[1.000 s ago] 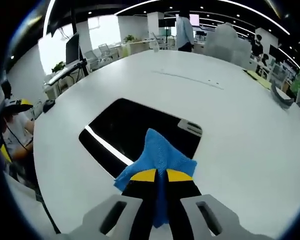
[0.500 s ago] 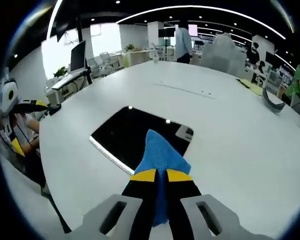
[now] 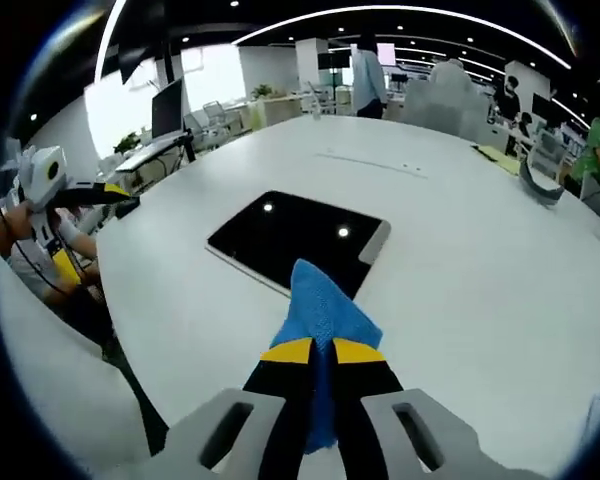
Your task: Wipe the mirror surface with the cleaning cloth until all visible marks leave the cleaned area.
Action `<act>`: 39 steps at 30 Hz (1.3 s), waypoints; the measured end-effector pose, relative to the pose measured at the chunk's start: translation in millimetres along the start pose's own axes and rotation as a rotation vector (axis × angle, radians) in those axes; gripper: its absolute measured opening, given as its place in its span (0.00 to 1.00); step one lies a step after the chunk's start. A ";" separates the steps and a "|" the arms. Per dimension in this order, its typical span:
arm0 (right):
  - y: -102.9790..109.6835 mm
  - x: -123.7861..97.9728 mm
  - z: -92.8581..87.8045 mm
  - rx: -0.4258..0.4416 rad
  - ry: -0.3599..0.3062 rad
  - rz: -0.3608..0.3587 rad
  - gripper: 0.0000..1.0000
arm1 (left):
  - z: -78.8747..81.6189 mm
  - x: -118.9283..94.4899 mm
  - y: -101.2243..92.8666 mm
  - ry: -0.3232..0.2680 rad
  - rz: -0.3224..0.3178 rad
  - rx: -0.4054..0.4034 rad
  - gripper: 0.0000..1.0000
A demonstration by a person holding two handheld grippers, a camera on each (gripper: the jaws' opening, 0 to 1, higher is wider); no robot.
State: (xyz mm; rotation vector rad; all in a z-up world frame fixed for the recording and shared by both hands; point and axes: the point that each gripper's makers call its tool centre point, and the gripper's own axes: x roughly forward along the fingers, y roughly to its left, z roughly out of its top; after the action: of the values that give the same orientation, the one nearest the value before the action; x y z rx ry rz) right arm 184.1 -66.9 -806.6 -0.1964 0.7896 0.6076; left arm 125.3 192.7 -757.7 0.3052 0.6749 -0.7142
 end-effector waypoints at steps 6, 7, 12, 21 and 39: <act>0.4 9.0 -27.8 -0.058 0.084 -0.013 0.02 | 0.5 1.1 -0.9 0.003 -0.009 0.009 0.99; 0.6 11.2 -31.8 -0.074 0.099 -0.012 0.02 | 0.8 0.2 -0.3 0.001 -0.007 0.010 0.99; -2.2 18.3 -41.8 -0.112 0.146 -0.028 0.08 | -1.7 -4.1 2.4 0.002 0.004 0.000 0.99; -7.3 22.5 -45.6 -0.123 0.154 -0.001 0.17 | -5.8 -7.4 6.0 0.010 0.015 -0.013 0.99; -21.1 17.6 -32.8 0.001 0.086 -0.032 0.16 | -2.8 -1.4 2.2 0.015 0.012 -0.015 0.99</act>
State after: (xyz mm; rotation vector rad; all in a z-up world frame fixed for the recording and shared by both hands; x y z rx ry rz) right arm 186.0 -88.9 -843.3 -0.2354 0.8685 0.5720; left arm 124.8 196.4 -758.8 0.3005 0.6916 -0.6954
